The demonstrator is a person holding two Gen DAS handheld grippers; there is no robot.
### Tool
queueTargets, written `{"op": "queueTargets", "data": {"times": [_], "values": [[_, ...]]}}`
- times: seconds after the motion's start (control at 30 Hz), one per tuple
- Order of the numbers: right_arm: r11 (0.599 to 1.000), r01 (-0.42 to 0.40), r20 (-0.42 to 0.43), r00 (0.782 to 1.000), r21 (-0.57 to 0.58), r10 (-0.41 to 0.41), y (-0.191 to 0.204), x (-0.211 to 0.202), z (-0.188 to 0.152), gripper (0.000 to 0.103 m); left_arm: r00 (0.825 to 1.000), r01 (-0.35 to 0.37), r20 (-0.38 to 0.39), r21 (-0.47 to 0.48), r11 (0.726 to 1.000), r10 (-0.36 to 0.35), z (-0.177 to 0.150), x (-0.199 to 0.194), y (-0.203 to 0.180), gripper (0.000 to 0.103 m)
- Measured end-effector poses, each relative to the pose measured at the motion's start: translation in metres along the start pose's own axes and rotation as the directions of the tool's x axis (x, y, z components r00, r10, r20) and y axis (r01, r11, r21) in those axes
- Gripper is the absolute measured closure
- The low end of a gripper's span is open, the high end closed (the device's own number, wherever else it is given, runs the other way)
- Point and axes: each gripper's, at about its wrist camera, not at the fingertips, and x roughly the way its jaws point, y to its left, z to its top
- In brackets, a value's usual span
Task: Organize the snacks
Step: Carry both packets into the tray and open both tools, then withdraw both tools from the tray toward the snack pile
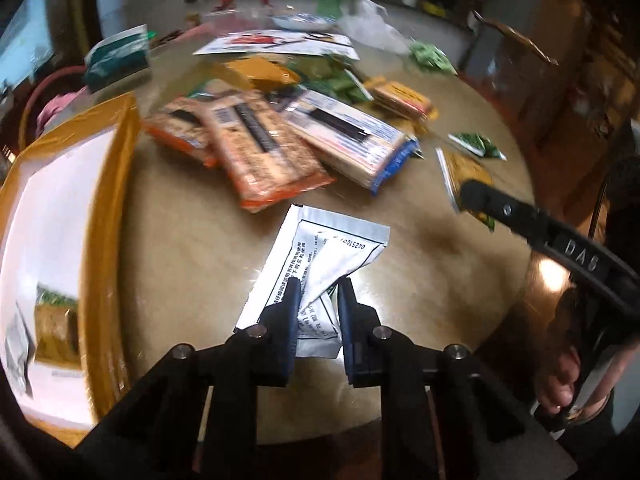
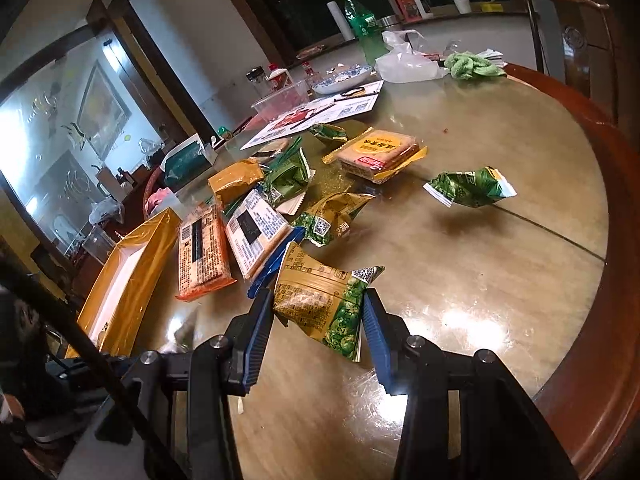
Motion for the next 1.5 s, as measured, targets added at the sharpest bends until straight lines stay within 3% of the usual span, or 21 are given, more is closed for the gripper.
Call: {"op": "queueTargets", "data": {"times": [0.27,0.33,0.47,0.53,0.6,0.73,0.9,1.1,1.2,1.23,1.3,1.37,1.43,1.5], "values": [[0.996,-0.004,-0.027,1.000,-0.092,0.002,0.021,0.002,-0.001,0.059,0.991,0.093,0.113,-0.188,0.978,-0.072,-0.010,-0.072,0.045,0.084],[0.991,-0.065,-0.043,0.997,-0.115,0.060,0.040,-0.001,0.000,0.059,0.984,0.074,0.176,-0.236,0.969,-0.032,-0.012,-0.099,0.067,0.084],[0.963,-0.200,-0.099,0.978,-0.180,0.185,0.092,0.002,0.004,0.059,0.964,-0.082,0.213,-0.341,0.936,0.162,-0.014,-0.129,0.116,0.084],[0.943,-0.266,-0.145,0.960,-0.198,0.240,0.119,0.013,0.007,0.059,0.957,-0.110,0.200,-0.414,0.903,0.208,-0.016,-0.134,0.149,0.084],[0.921,-0.327,-0.206,0.936,-0.211,0.285,0.145,0.030,0.009,0.059,0.951,-0.131,0.198,-0.442,0.887,0.239,-0.019,-0.134,0.171,0.084],[0.884,-0.375,-0.289,0.911,-0.280,0.295,0.199,0.062,0.012,0.059,0.954,-0.152,0.157,-0.482,0.863,0.255,-0.022,-0.118,0.205,0.084],[0.860,-0.367,-0.350,0.905,-0.355,0.242,0.250,0.103,0.003,0.059,0.960,-0.168,0.112,-0.498,0.851,0.255,-0.022,-0.094,0.232,0.084],[0.854,-0.334,-0.400,0.901,-0.399,0.166,0.280,0.143,-0.013,0.058,0.960,-0.216,0.057,-0.482,0.850,0.276,-0.015,-0.075,0.249,0.083],[0.849,-0.320,-0.387,0.909,-0.421,0.151,0.284,0.147,-0.018,0.049,0.959,-0.240,0.012,-0.493,0.836,0.282,-0.017,-0.067,0.257,0.082],[0.851,-0.315,-0.385,0.911,-0.420,0.148,0.284,0.147,-0.017,0.047,0.961,-0.238,0.005,-0.499,0.833,0.277,-0.017,-0.066,0.259,0.079],[0.859,-0.322,-0.387,0.908,-0.399,0.160,0.281,0.147,-0.015,0.045,0.967,-0.215,0.008,-0.519,0.827,0.256,-0.020,-0.069,0.261,0.063],[0.862,-0.345,-0.384,0.903,-0.372,0.196,0.276,0.140,-0.011,0.041,0.962,-0.196,0.051,-0.547,0.814,0.266,-0.024,-0.080,0.259,0.032],[0.859,-0.367,-0.356,0.904,-0.357,0.238,0.267,0.126,-0.005,0.039,0.951,-0.192,0.100,-0.549,0.814,0.292,-0.028,-0.093,0.249,0.024],[0.863,-0.372,-0.312,0.911,-0.341,0.269,0.251,0.105,-0.001,0.035,0.943,-0.199,0.123,-0.535,0.821,0.308,-0.030,-0.102,0.234,0.024]]}}
